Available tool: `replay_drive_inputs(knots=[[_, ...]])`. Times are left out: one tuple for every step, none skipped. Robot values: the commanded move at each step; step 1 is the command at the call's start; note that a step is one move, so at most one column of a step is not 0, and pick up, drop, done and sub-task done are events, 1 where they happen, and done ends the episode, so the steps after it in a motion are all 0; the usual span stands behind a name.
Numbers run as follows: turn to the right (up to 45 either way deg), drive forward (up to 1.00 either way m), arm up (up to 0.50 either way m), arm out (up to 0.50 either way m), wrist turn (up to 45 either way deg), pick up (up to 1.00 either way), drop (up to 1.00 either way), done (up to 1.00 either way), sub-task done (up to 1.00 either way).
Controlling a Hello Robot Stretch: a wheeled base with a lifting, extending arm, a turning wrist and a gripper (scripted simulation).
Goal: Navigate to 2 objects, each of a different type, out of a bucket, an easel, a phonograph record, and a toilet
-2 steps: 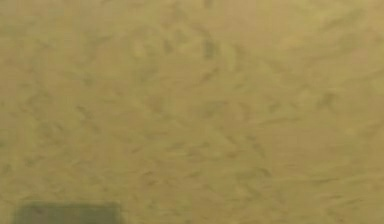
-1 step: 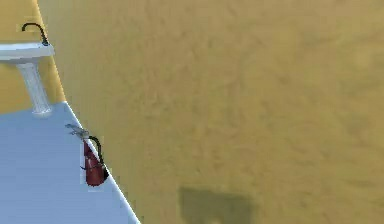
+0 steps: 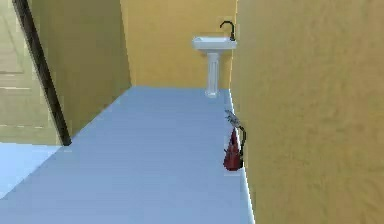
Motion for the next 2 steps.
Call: replay_drive_inputs(knots=[[-45.0,0.0,0.0,0.0,0.0,0.0,0.0,0.0,0.0],[-18.0,0.0,0.0,0.0,0.0,0.0,0.0,0.0,0.0]])
